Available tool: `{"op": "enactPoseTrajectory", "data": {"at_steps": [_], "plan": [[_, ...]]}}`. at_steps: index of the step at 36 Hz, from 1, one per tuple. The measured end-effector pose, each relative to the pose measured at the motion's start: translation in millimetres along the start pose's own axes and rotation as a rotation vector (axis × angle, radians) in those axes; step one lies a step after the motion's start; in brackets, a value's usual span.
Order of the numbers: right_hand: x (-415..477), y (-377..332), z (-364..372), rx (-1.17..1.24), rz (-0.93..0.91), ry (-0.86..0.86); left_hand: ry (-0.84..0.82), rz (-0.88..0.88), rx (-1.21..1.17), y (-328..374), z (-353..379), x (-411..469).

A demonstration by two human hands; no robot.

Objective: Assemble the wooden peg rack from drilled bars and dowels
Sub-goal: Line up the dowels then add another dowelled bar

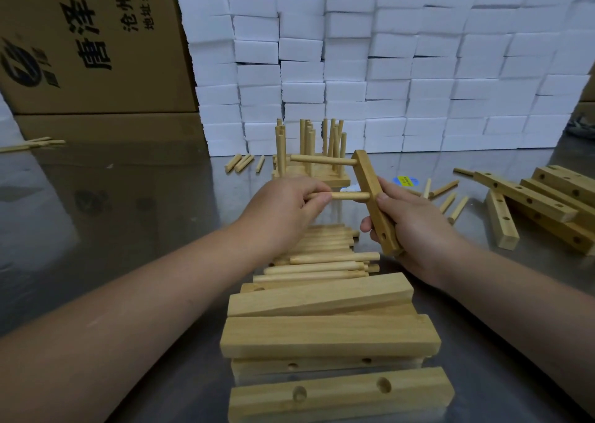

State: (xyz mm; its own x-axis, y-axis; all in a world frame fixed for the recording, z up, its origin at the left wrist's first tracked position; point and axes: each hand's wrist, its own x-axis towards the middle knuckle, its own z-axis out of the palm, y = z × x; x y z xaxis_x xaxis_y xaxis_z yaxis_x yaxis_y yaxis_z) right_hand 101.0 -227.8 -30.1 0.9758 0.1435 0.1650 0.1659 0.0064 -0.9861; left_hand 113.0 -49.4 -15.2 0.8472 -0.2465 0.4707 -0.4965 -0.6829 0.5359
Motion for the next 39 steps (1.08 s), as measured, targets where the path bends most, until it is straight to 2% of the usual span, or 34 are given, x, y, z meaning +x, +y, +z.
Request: {"op": "enactPoseTrajectory", "data": {"at_steps": [4, 22, 30, 39], "plan": [[-2.1, -1.9, 3.9, -0.025, -0.029, -0.004, -0.039, 0.071, 0.083, 5.7, -0.1, -1.2], [-6.8, -8.0, 7.8, -0.147, -0.094, -0.067, -0.045, -0.048, -0.016, 7.7, -4.4, -2.6], [-4.4, -9.2, 2.7, -0.216, -0.076, 0.029, -0.043, -0.068, -0.015, 6.7, -4.6, 0.0], [-2.4, -6.6, 3.3, -0.081, 0.039, 0.097, -0.030, -0.085, -0.053, 6.6, -5.8, 0.2]]}}
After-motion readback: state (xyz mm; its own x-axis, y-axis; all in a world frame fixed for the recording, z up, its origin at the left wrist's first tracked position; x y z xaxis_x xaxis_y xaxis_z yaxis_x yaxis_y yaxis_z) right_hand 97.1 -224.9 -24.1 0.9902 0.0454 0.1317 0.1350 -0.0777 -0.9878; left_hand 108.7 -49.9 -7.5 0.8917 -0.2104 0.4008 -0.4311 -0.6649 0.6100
